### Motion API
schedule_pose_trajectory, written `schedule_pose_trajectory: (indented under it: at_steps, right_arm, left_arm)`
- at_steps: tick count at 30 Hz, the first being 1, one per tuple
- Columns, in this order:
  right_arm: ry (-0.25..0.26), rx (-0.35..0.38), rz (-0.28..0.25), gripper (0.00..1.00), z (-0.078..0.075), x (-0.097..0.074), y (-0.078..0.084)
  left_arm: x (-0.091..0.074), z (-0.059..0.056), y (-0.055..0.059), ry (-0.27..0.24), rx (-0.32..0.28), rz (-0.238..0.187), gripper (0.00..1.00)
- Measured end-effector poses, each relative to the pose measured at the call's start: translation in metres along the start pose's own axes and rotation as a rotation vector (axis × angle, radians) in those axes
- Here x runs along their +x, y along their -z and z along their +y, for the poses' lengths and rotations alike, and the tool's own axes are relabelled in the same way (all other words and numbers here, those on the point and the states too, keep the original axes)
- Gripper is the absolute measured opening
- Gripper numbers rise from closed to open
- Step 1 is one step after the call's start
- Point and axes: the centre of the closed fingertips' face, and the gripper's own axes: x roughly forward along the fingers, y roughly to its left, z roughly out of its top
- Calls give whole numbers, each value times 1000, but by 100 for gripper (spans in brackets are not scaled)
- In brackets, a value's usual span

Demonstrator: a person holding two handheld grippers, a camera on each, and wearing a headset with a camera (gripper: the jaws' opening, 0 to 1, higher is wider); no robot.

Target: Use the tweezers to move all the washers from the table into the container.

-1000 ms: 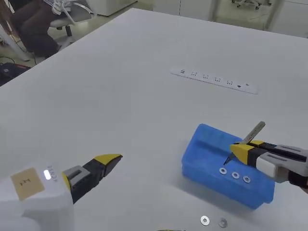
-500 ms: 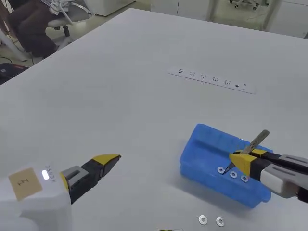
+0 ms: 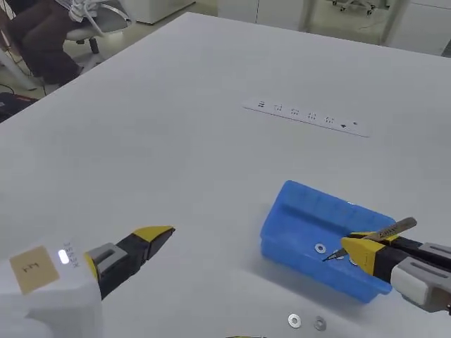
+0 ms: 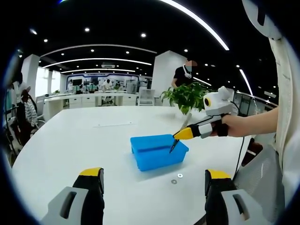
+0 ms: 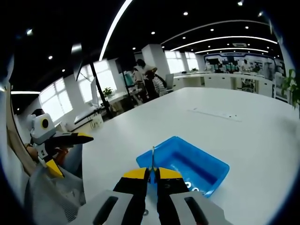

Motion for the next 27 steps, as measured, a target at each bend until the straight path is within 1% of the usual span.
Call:
schedule_pose_trajectory:
  at_steps: [4,7,13,16,20,22,27]
  right_arm:
    - [-16,10,13,4,7,-1,6]
    - [-23,15,37,4,10,-2,16]
    - [-24,25,83,4,11,-3,31]
    - [-33,47,109,4,12,-2,42]
    - [-38,44,144,4,16,-2,52]
    - [-41,44,165,4,17,-1,59]
    - [-39,34,184,4,17,0,67]
  left_arm:
    - [0,0,0,0,0,0,90]
    - [0,0,0,1,1,1,90]
    - [-1,0,0,1,1,0,90]
    - [-1,-1,0,2,1,0,90]
    - [-1,0,0,1,1,1,90]
    - [-1,-1,0,1,0,-1,90]
    - [0,-1,1,4,2,5,90]
